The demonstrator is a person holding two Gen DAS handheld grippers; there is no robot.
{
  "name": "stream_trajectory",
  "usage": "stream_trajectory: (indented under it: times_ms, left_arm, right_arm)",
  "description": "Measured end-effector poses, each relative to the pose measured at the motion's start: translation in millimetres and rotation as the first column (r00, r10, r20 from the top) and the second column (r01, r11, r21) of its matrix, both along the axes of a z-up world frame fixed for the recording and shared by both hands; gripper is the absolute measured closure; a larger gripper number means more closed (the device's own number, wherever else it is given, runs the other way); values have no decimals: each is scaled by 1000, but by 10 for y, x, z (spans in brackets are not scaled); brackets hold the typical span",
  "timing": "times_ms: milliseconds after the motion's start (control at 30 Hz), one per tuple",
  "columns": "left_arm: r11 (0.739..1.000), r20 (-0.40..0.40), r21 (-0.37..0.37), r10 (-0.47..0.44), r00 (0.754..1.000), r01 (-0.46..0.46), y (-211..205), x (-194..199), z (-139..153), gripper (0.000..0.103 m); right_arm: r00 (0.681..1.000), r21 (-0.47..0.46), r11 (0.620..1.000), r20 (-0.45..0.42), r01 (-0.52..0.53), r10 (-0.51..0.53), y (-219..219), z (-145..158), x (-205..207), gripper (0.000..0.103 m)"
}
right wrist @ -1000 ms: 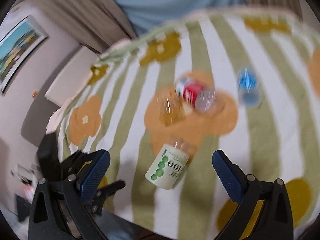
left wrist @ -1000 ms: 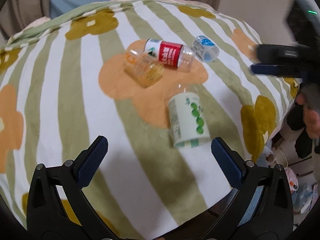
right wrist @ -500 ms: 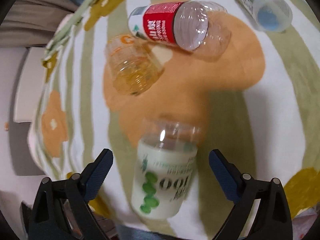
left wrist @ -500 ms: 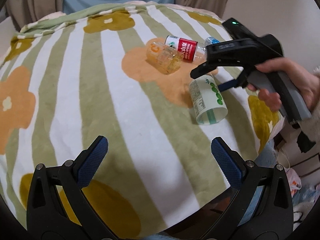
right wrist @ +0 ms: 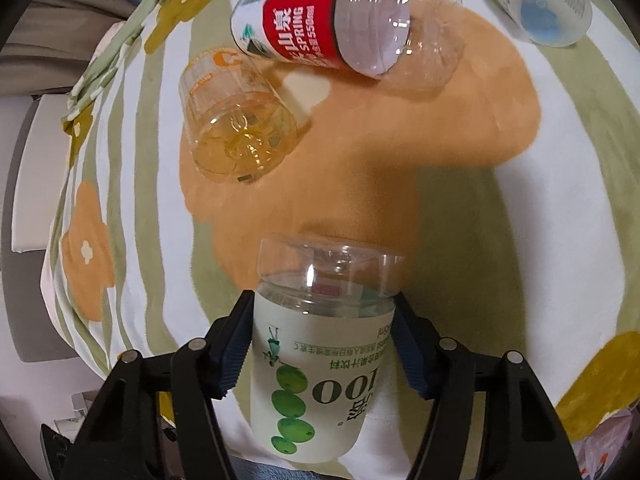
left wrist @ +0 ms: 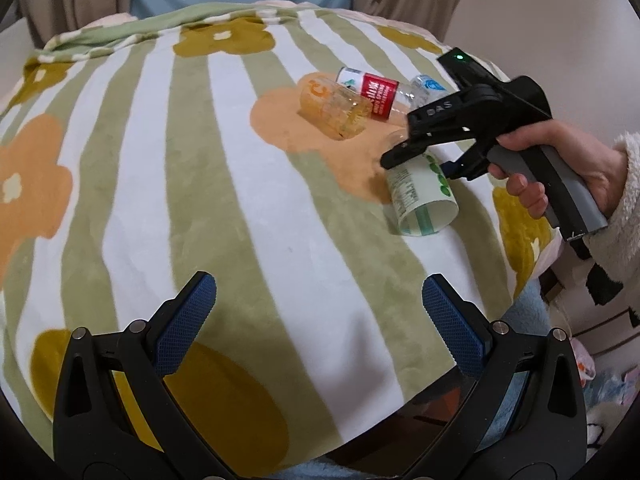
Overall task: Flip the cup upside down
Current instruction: 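Move the right gripper to the standing cup and close around it, then lift the cup with the right gripper, turn it rim-down, lower onto bed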
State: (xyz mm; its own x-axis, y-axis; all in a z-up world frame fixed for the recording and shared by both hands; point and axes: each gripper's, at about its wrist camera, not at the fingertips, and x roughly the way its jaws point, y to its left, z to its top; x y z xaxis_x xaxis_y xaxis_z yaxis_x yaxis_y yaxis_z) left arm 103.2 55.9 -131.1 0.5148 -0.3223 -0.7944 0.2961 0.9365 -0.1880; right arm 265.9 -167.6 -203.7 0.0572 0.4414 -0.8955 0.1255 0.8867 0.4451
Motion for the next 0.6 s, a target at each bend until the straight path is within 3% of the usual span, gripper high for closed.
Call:
stream_trajectory:
  times_ms: [67, 167, 233, 300, 333, 367, 467, 600]
  left_arm:
    - [1000, 4, -7, 16, 1000, -16, 42, -26, 15, 0]
    - [999, 29, 4, 53, 998, -53, 87, -89, 47, 0]
    - [995, 44, -1, 95, 994, -95, 114, -138, 72, 0]
    - [990, 57, -10, 140, 989, -139, 146, -185, 88, 0]
    - [986, 65, -14, 165, 984, -164, 161, -213, 94, 0]
    - [984, 69, -18, 180, 981, -179, 179, -229, 99, 0]
    - [973, 70, -28, 232, 970, -230, 205, -258, 82, 0]
    - [970, 44, -26, 242, 969, -241, 227, -255, 25, 0]
  right_arm:
    - [998, 4, 1000, 55, 0, 0, -71, 126, -49, 42]
    - [958, 32, 999, 288, -17, 7, -124, 533, -213, 42]
    - [891, 22, 999, 454, -30, 17, -135, 738, -413, 42]
    - [789, -36, 999, 612, -31, 46, -110, 850, -635, 42]
    - [715, -85, 996, 696, -20, 74, -70, 853, -770, 42]
    - [670, -106, 994, 738, -14, 88, -41, 814, -845, 42]
    - [605, -117, 993, 793, 25, 78, -30, 641, -913, 42]
    - [566, -192, 980, 814, 49, 131, 45, 463, -856, 42]
